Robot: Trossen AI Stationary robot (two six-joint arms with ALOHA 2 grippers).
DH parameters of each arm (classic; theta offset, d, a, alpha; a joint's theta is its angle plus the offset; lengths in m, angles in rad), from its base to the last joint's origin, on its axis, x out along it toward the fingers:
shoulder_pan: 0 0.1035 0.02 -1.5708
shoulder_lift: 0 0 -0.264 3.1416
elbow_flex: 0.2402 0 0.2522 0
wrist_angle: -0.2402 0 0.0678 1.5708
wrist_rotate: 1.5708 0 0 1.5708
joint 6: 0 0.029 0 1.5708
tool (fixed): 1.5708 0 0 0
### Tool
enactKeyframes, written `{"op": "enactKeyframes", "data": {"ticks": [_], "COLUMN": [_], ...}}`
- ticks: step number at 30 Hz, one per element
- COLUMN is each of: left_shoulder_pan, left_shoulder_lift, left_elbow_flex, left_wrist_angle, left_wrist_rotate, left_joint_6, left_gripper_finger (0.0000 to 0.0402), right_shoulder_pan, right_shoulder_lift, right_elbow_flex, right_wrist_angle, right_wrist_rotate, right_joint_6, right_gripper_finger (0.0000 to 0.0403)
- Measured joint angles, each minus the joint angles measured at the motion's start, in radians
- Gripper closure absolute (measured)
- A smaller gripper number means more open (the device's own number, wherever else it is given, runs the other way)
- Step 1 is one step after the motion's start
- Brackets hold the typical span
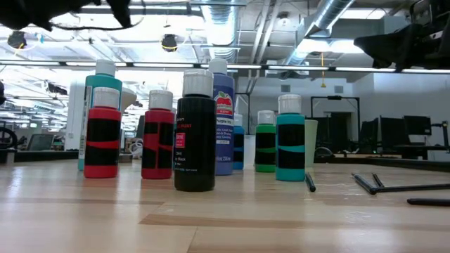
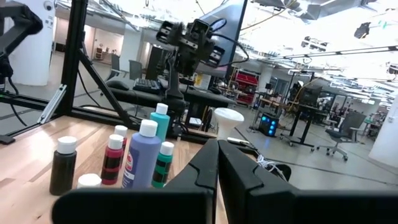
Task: Pick & Place Paint Supplies
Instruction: Put the large light blue paint bottle into the bin
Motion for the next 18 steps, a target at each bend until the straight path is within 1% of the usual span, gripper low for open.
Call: {"op": "enactKeyframes", "data": {"ticks": [2,4,7,9,11,15,17,18], "left_shoulder_pan": [-0.027,-0.067,-0.133,-0.178,-0.223,-0.324,-0.372,-0.394], "left_shoulder_lift": [0.062,0.114,0.165,0.183,0.188,0.187,0.187,0.186], "left_elbow_flex": [0.029,0.056,0.104,0.146,0.207,0.337,0.372,0.374], "left_wrist_angle": [-0.047,-0.111,-0.247,-0.361,-0.501,-0.818,-0.915,-0.929], "left_wrist_rotate": [0.023,0.03,0.027,-0.012,-0.074,-0.273,-0.365,-0.397], "left_joint_6": [-0.037,-0.057,-0.019,0.035,0.102,0.192,0.197,0.196], "left_gripper_finger": [0.0119,0.0094,0.0076,0.0074,0.0078,0.0088,0.0091,0.0091], "right_shoulder_pan": [0.0,0.0,0.0,0.0,0.0,0.0,0.0,0.0], "right_shoulder_lift": [0.0,0.0,0.0,0.0,0.0,0.0,0.0,0.0], "right_elbow_flex": [0.0,0.0,0.0,0.0,0.0,0.0,0.0,0.0], "right_wrist_angle": [0.0,0.0,0.001,0.001,0.004,0.003,0.003,0.003], "right_wrist_rotate": [0.015,0.023,0.038,0.039,0.039,0.039,0.039,0.039], "right_joint_6": [0.0,0.0,0.0,0.0,0.0,0.005,0.006,0.005], "right_gripper_finger": [0.0397,0.0397,0.0397,0.0397,0.0397,0.0397,0.0397,0.0397]}}
